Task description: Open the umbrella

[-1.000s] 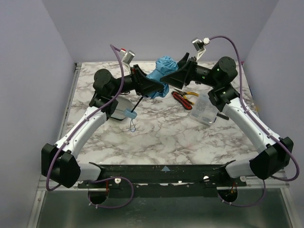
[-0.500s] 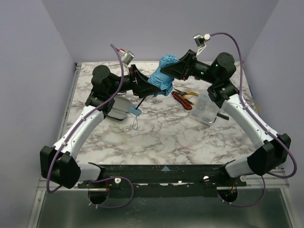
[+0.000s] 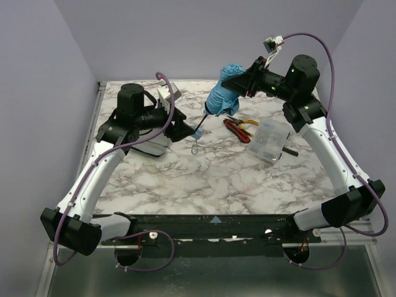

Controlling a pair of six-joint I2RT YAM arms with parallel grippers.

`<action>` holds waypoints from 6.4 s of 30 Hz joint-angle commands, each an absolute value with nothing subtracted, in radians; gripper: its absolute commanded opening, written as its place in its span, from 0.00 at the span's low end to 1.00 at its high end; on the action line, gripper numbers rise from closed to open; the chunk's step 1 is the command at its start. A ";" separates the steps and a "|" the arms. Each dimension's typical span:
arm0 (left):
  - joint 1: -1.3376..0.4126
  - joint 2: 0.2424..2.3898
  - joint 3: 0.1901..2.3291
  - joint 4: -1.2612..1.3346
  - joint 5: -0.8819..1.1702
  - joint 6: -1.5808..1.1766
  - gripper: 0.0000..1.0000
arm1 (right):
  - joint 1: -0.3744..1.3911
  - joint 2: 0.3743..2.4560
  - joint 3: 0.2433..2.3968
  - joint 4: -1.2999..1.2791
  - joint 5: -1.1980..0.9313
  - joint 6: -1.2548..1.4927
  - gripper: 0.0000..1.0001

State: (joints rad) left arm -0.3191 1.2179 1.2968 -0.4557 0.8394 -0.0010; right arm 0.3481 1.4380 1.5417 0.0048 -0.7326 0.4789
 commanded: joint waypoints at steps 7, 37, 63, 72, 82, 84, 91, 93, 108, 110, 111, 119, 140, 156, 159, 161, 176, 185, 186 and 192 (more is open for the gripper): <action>-0.581 1.268 1.396 -0.492 0.355 0.228 0.68 | 0.350 1.422 1.606 -0.198 -0.621 0.455 0.00; -0.677 1.402 1.301 -0.608 0.162 0.356 0.36 | 0.230 1.475 1.726 -0.250 -0.509 0.541 0.00; -0.607 1.349 1.015 -0.653 0.149 0.459 0.35 | 0.029 1.559 1.925 -0.265 -0.574 0.589 0.00; -0.584 1.325 0.935 -0.676 0.155 0.504 0.35 | -0.127 1.624 2.025 -0.239 -0.619 0.661 0.00; -0.582 1.334 1.160 -0.721 0.298 0.423 0.49 | -0.126 1.554 1.805 -0.172 -0.716 0.740 0.01; -0.580 1.317 1.222 -0.720 0.366 0.390 0.60 | -0.120 1.526 1.739 -0.161 -0.730 0.745 0.01; -0.558 1.212 1.227 -0.650 0.540 0.300 0.81 | -0.118 1.480 1.650 -0.130 -0.750 0.761 0.00; -0.532 1.180 1.190 -0.613 0.560 0.269 0.81 | -0.118 1.483 1.650 -0.119 -0.776 0.770 0.00; -0.623 1.270 1.499 -0.451 0.523 0.084 0.82 | -0.026 1.358 1.349 0.267 -0.980 0.982 0.01; -0.646 1.318 1.580 -0.449 0.525 0.061 0.83 | -0.014 1.335 1.325 0.243 -0.926 0.956 0.01; -0.663 1.347 1.619 -0.451 0.498 0.055 0.83 | -0.009 1.325 1.309 0.236 -0.895 0.954 0.00; -0.862 1.487 1.762 -0.408 0.114 0.415 0.93 | 0.030 1.341 1.301 0.115 -0.700 1.063 0.00; -0.897 1.647 1.757 -0.372 -0.176 0.716 0.49 | 0.124 1.315 1.282 -0.028 -0.672 1.244 0.00; -0.732 1.555 1.845 -0.753 0.467 0.444 0.00 | -0.074 1.307 1.387 0.056 -1.043 0.706 0.88; -0.696 1.555 1.853 -0.831 0.574 0.439 0.00 | -0.080 1.297 1.464 -0.014 -1.201 0.444 0.86; -0.685 1.561 1.856 -0.871 0.610 0.443 0.00 | -0.075 1.273 1.503 -0.113 -1.240 0.274 0.81; -0.669 1.606 1.893 -0.942 0.754 0.362 0.00 | 0.372 1.232 1.601 -0.831 -0.876 -0.791 0.55; -0.670 1.605 1.890 -0.945 0.757 0.351 0.00 | 0.470 1.241 1.569 -0.897 -0.780 -0.941 0.55; -0.671 1.605 1.890 -0.946 0.756 0.349 0.00 | 0.479 1.243 1.568 -0.903 -0.772 -0.956 0.54; -0.668 1.603 1.884 -0.948 0.753 0.342 0.00 | 0.511 1.247 1.553 -0.965 -0.726 -1.058 0.43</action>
